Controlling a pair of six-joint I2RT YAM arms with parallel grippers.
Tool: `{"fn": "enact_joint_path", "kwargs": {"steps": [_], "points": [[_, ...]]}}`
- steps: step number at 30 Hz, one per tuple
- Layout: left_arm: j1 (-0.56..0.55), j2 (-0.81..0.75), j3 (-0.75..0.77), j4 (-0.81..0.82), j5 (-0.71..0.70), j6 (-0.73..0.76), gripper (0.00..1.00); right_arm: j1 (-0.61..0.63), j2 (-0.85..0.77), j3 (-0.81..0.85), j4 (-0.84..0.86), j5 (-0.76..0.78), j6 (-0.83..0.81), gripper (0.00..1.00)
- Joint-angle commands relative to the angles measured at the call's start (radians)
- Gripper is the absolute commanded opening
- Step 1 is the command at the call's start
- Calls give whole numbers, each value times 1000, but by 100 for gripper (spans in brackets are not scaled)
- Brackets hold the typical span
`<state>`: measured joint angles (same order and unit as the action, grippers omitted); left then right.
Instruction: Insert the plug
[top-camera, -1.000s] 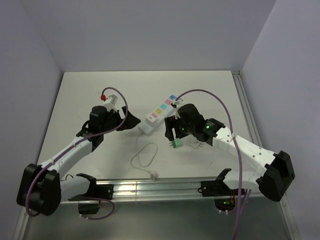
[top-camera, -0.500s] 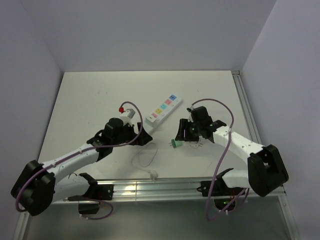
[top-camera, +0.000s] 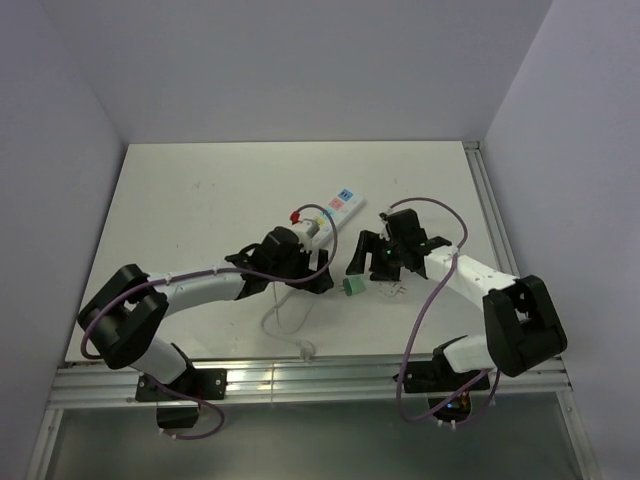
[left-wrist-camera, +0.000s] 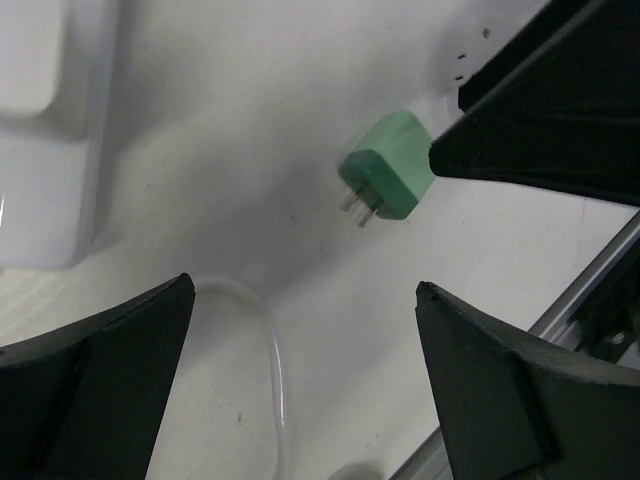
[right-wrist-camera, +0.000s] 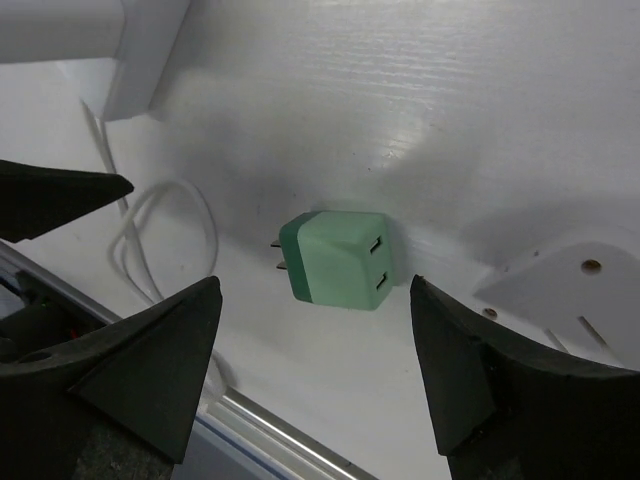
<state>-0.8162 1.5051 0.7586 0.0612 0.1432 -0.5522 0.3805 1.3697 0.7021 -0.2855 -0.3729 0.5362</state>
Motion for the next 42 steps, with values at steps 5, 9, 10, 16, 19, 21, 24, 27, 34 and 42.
{"fn": "enact_joint_path", "kwargs": {"steps": [5, 9, 10, 16, 19, 21, 24, 27, 34, 42], "points": [[-83, 41, 177, -58, -4, 314, 100, -120, -191, 30, -24, -7, 76, 83], [-104, 98, 234, -125, 2, 426, 100, -247, -262, 7, -15, -52, 136, 83], [-107, 115, 261, -136, 4, 439, 99, -268, -291, -6, -12, -70, 145, 83], [-158, 259, 363, -199, -60, 528, 99, -371, -354, -24, 32, -164, 168, 82], [-172, 299, 390, -196, -74, 581, 100, -373, -340, -26, 42, -204, 159, 82], [-172, 320, 404, -193, -79, 598, 99, -373, -334, -29, 51, -215, 150, 81], [-172, 340, 419, -175, -67, 615, 100, -373, -331, -35, 49, -221, 137, 81], [-175, 378, 447, -187, -71, 633, 100, -373, -333, -46, 54, -219, 137, 81], [-181, 443, 490, -192, -65, 661, 98, -439, -363, -72, 66, -221, 151, 80], [-181, 468, 490, -190, -22, 653, 55, -508, -386, -102, 55, -222, 142, 77]]}}
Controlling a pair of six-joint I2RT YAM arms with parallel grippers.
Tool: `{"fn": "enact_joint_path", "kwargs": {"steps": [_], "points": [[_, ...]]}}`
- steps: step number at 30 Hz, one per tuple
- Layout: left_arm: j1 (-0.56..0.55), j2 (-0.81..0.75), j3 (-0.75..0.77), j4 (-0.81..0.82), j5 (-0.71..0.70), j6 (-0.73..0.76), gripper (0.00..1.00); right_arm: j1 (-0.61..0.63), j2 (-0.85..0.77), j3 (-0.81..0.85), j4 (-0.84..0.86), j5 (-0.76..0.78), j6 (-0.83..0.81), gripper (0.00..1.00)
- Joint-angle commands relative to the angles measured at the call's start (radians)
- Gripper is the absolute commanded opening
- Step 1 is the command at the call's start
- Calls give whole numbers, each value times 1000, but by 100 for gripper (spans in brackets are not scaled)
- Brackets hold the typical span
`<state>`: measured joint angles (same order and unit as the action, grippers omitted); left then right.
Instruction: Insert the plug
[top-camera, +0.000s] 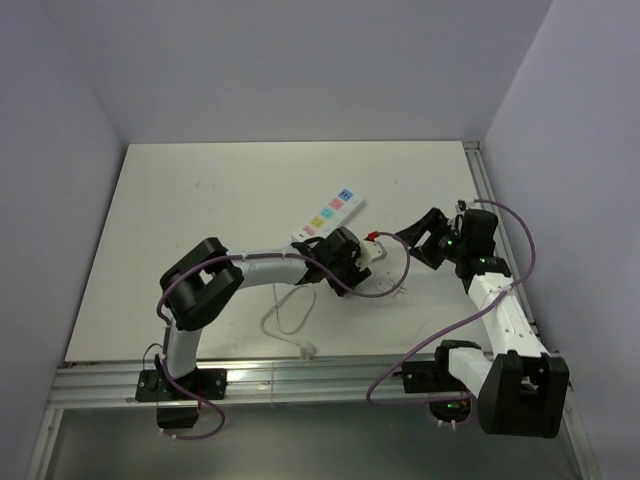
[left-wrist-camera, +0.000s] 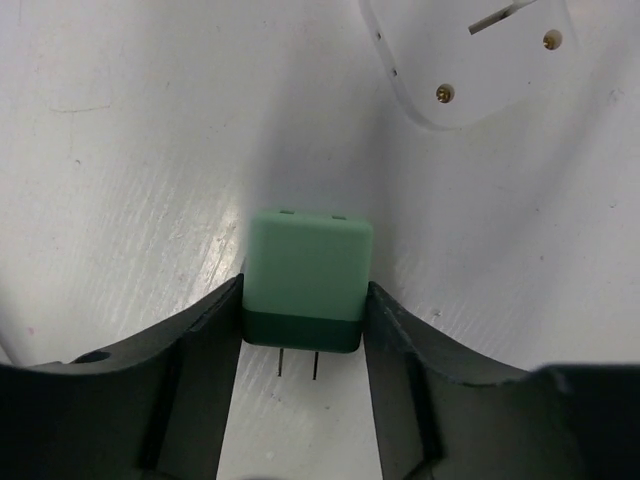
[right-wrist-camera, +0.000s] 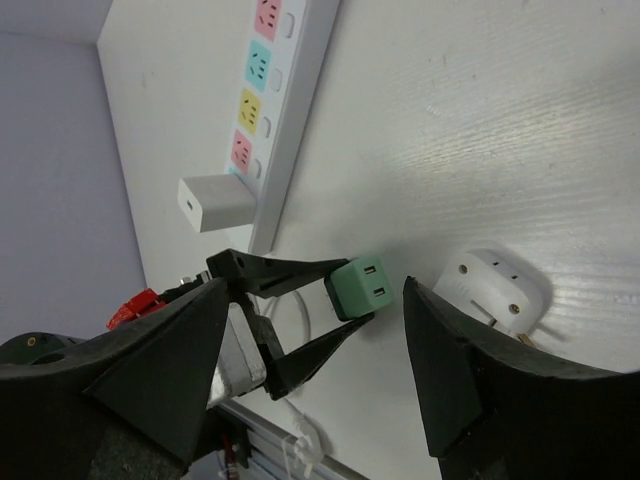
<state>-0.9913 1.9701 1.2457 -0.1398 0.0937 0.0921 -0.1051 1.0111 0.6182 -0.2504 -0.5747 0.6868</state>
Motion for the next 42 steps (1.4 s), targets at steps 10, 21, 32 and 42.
{"fn": "enact_joint_path", "kwargs": {"steps": [10, 21, 32, 42], "points": [[57, -270, -222, 233, 112, -64, 32, -19, 78, 9, -22, -163, -130, 74], [131, -438, -388, 416, 221, -112, 34, 252, 208, 41, 109, -292, -40, 69], [131, -497, -454, 467, 250, -107, 34, 346, 357, 120, 198, -353, 32, 65], [129, -494, -456, 460, 253, -104, 35, 386, 458, 212, 94, -347, -15, 58]]}}
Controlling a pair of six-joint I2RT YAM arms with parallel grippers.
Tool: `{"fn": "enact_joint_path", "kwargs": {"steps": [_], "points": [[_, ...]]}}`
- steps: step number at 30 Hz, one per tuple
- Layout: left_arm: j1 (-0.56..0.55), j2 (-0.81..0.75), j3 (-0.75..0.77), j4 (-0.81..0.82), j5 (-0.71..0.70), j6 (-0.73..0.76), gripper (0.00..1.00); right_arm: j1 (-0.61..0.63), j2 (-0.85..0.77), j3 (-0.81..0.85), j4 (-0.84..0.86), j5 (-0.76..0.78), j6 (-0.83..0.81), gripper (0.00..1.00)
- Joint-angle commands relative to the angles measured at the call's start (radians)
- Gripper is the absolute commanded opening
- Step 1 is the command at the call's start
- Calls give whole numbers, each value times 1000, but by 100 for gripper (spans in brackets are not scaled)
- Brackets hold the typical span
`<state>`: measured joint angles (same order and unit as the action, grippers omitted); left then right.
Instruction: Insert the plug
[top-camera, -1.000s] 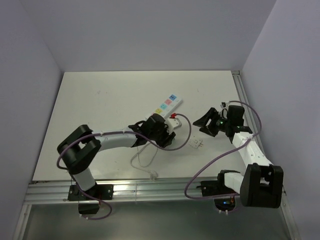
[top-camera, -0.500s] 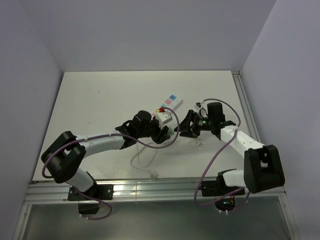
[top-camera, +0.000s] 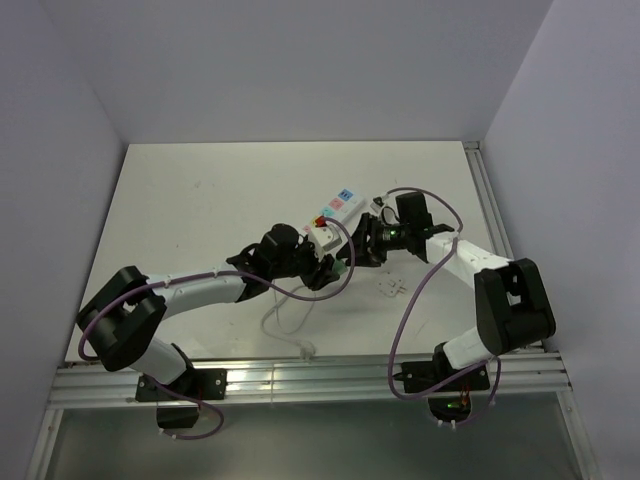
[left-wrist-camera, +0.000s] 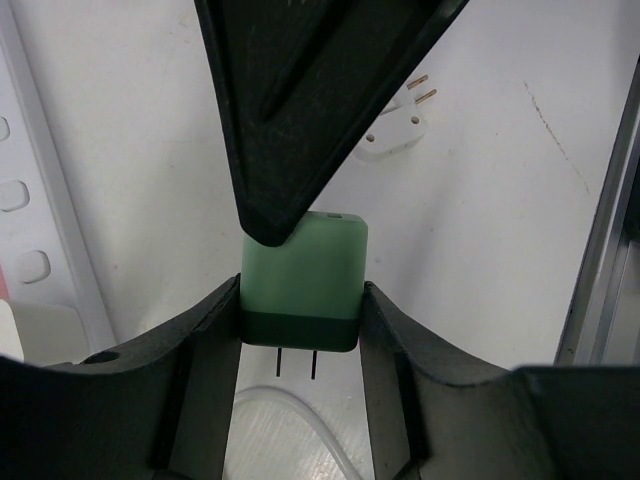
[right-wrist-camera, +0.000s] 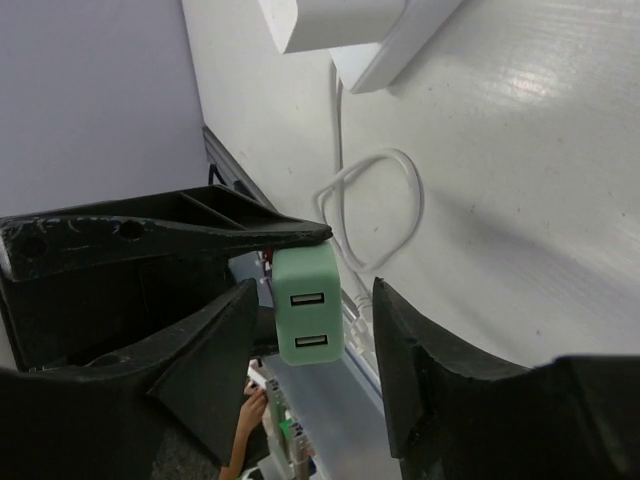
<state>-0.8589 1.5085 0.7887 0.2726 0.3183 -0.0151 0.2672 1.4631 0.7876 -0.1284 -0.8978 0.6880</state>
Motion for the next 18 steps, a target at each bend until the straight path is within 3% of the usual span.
{"fn": "enact_joint_path", "kwargs": {"steps": [1, 10, 15, 16, 17, 18], "points": [[-3, -33, 4, 47, 27, 4, 35, 18, 19, 53, -37, -27, -21, 56], [-5, -11, 20, 28, 11, 40, 35, 44, 25, 61, -86, -42, -54, 49], [-5, -5, 23, 22, 4, 43, 35, 44, 22, 55, -99, -52, -70, 39], [-6, -5, 23, 20, 4, 43, 35, 46, 22, 55, -102, -52, -71, 34], [-6, -4, 23, 20, 5, 43, 35, 47, 20, 56, -103, -52, -76, 18], [-6, -2, 24, 20, 5, 43, 36, 47, 20, 56, -100, -53, -74, 13]]}}
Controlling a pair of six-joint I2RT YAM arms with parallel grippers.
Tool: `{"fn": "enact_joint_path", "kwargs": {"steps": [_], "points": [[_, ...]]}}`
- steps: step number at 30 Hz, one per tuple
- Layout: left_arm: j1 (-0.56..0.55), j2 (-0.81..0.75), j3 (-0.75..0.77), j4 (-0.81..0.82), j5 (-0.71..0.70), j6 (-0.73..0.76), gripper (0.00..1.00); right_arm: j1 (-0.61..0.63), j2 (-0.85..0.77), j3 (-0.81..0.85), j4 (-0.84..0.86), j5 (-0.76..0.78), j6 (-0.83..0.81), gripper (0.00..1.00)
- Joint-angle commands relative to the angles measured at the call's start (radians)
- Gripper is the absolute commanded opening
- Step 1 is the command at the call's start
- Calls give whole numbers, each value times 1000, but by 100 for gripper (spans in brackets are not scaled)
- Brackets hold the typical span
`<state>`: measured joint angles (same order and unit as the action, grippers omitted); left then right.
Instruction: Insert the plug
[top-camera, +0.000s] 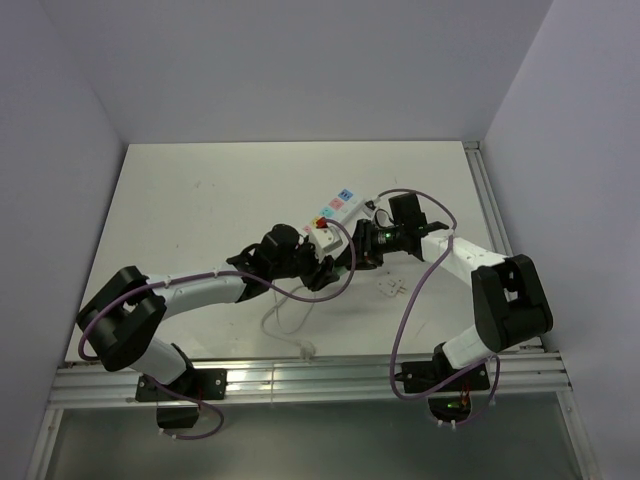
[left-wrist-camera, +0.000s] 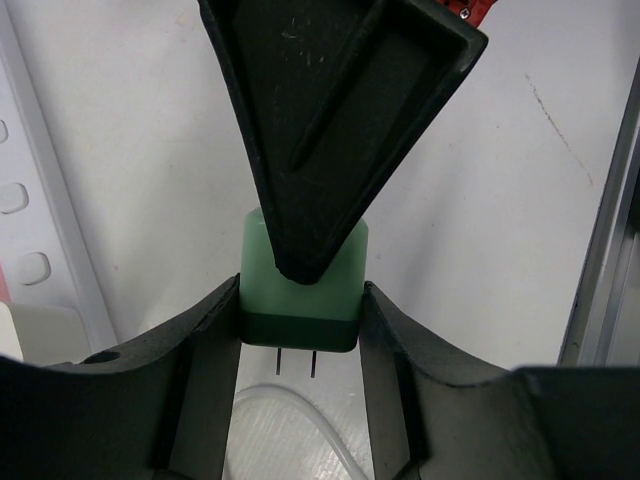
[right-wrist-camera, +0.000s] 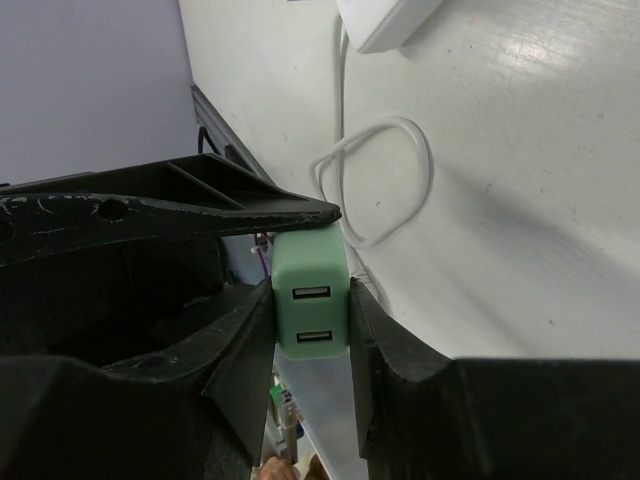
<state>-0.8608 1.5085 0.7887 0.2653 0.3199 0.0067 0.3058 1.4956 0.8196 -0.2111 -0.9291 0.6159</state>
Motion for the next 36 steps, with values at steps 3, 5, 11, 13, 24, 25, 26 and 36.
{"fn": "enact_joint_path", "kwargs": {"steps": [3, 5, 11, 13, 24, 25, 26, 36], "points": [[-4, 2, 30, 15, 8, 18, 48, 7, -20, 24, -8, -19, 4, 2], [-4, 1, 32, 15, 5, 7, 60, 6, -26, 27, -2, -10, 10, 0], [0, -50, 4, 32, -45, -34, 100, -16, -35, 41, 10, 16, 27, 0], [12, -83, -12, 43, -47, -45, 99, -25, -37, 56, -8, 41, 12, 0], [137, -292, -120, 118, -227, -223, 100, -30, -43, 223, -184, 360, -41, 0], [138, -300, -121, 103, -266, -253, 100, -30, -37, 240, -195, 383, -41, 0], [143, -301, -123, 95, -315, -267, 100, -30, -28, 268, -214, 436, -38, 0], [170, -87, 98, -142, -469, -392, 100, -63, 69, 509, -301, 621, -51, 0]]}}
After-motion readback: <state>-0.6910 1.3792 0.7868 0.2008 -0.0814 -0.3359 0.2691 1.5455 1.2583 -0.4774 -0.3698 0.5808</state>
